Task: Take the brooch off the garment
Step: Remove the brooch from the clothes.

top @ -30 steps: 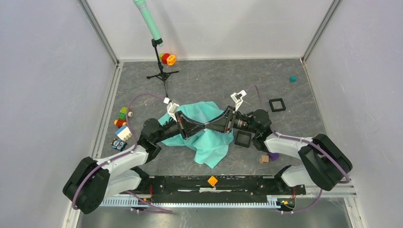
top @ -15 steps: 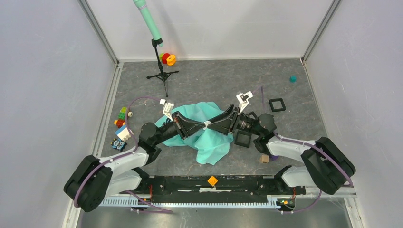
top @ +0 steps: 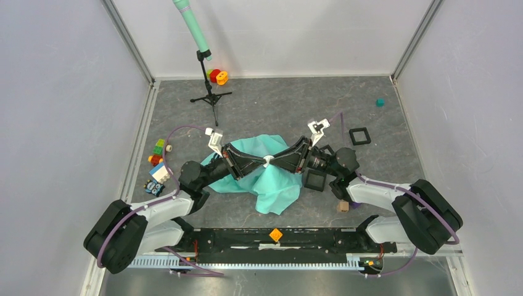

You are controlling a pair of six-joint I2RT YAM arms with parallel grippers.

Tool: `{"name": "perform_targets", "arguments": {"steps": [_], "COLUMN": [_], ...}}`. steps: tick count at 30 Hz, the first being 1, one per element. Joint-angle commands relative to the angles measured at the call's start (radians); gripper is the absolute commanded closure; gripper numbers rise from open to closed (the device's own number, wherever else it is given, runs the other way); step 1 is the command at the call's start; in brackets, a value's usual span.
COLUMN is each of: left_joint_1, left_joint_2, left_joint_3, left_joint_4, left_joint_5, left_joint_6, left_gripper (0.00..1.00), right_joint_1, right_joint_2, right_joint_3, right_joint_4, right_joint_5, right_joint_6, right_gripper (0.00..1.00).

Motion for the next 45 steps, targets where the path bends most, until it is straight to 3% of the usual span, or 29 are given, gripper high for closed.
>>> {"name": "perform_targets", "arguments": {"steps": [1,9,16,17,18,23,29,45], "left_joint_1": [0.001,0.001,0.001,0.001,0.001,0.001,0.001,0.001], "left_joint_2": [0.000,-0.012,-0.017,-0.016,-0.016,-0.015,-0.005,-0.019], "left_joint_3": [0.012,0.015,0.016,0.016,0.015,0.013,0.016,0.029], "left_joint_4": [0.070,0.057,0.055,0.054,0.055,0.055,0.055,0.004], "left_joint_5": [-0.017,-0.020,-0.021,-0.120,-0.022,-0.014,0.000,0.068], "left_joint_6": [-0.025,-0.017,-0.015,-0.015,-0.016,-0.013,-0.008,0.072], "left_gripper": [0.98,0.98,0.98,0.98,0.98,0.98,0.98,0.98], "right_joint_1": [0.008,0.013,0.012,0.013,0.013,0.013,0.014,0.014], "right_joint_2": [0.014,0.016,0.028,0.029,0.030,0.038,0.042,0.075], "right_joint_3": [0.008,-0.007,-0.012,-0.015,-0.017,-0.015,0.002,0.047], "right_joint_4": [0.065,0.071,0.067,0.070,0.070,0.076,0.079,-0.025], "right_joint_5": [-0.018,-0.023,-0.020,-0.021,-0.019,-0.019,-0.025,-0.038], "right_joint_6": [0.012,0.012,0.010,0.010,0.010,0.015,0.029,0.064], "right_gripper": [0.62,0.56,0.57,0.58,0.60,0.72,0.70,0.87]}}
